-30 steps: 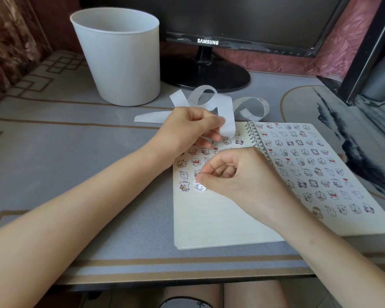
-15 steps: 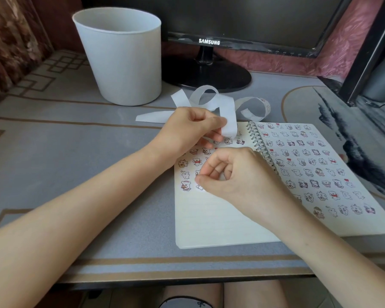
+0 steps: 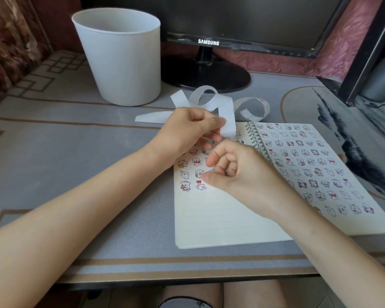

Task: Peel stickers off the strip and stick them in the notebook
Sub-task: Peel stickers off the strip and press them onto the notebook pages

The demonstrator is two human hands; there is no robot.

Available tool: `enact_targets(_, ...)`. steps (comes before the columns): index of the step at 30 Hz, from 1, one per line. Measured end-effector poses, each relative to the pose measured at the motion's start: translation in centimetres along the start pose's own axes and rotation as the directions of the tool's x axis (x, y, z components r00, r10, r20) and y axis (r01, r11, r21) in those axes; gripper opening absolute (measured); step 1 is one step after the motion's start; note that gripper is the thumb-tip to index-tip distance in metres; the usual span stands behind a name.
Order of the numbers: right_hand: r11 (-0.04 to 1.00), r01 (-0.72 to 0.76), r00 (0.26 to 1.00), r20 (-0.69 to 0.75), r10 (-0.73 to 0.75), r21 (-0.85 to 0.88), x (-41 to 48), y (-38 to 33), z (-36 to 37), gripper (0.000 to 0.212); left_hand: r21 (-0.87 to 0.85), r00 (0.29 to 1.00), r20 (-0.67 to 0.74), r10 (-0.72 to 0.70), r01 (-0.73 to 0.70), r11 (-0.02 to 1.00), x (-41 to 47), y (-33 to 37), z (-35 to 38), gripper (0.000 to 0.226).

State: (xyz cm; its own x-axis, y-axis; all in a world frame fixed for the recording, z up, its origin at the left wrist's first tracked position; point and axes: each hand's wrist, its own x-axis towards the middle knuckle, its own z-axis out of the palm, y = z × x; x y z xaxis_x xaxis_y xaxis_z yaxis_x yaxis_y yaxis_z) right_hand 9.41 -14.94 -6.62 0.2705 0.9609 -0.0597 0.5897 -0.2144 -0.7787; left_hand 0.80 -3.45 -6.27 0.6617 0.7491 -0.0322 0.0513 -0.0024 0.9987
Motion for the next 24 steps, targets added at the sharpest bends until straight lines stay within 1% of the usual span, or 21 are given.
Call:
enact_targets(6, 0.998, 0.010, 1.000, 0.014, -0.011, 0.065, 0.2, -0.2, -0.1, 0.014, 0.005, 1.000, -0.004, -0.002, 0.002, 1.000, 0.0, 0.0, 0.0, 0.017)
enact_targets(8, 0.998, 0.011, 1.000, -0.002, -0.011, 0.054, 0.2, -0.1, 0.1, 0.017, 0.005, 1.000, -0.003, 0.001, -0.001, 1.000, 0.0, 0.0, 0.0, 0.018)
enact_targets(11, 1.000, 0.003, 1.000, -0.028, -0.003, -0.012, 0.3, 0.2, 0.3, 0.022, 0.002, 1.000, -0.002, -0.001, 0.001, 1.000, 0.0, 0.0, -0.1, 0.018)
enact_targets(18, 0.999, 0.021, 1.000, 0.006, -0.022, 0.037, 0.3, -0.2, -0.4, 0.015, -0.010, 1.000, 0.001, -0.006, 0.006, 1.000, -0.1, 0.2, 0.0, 0.019)
enact_targets(20, 0.996, 0.040, 0.998, -0.054, -0.036, 0.077, 0.4, -0.3, -1.2, 0.011, -0.019, 1.000, -0.007, -0.006, 0.006, 1.000, -0.1, 0.2, -0.1, 0.018)
enact_targets(21, 0.995, 0.064, 0.991, -0.122, -0.054, 0.077, 0.5, -0.4, -1.9, 0.009, -0.019, 1.000, -0.012, -0.009, 0.009, 1.000, 0.0, 0.2, -0.1, 0.018)
enact_targets(22, 0.994, 0.095, 0.975, -0.205, -0.081, 0.058, 0.8, -0.4, -2.6, 0.007, -0.017, 1.000, -0.017, -0.012, 0.012, 1.000, 0.0, 0.1, -0.1, 0.017)
enact_targets(24, 0.989, 0.141, 0.927, -0.345, -0.145, -0.037, 1.4, -0.1, -4.1, 0.006, -0.018, 1.000, -0.021, -0.014, 0.013, 1.000, 0.1, 0.0, -0.2, 0.018)
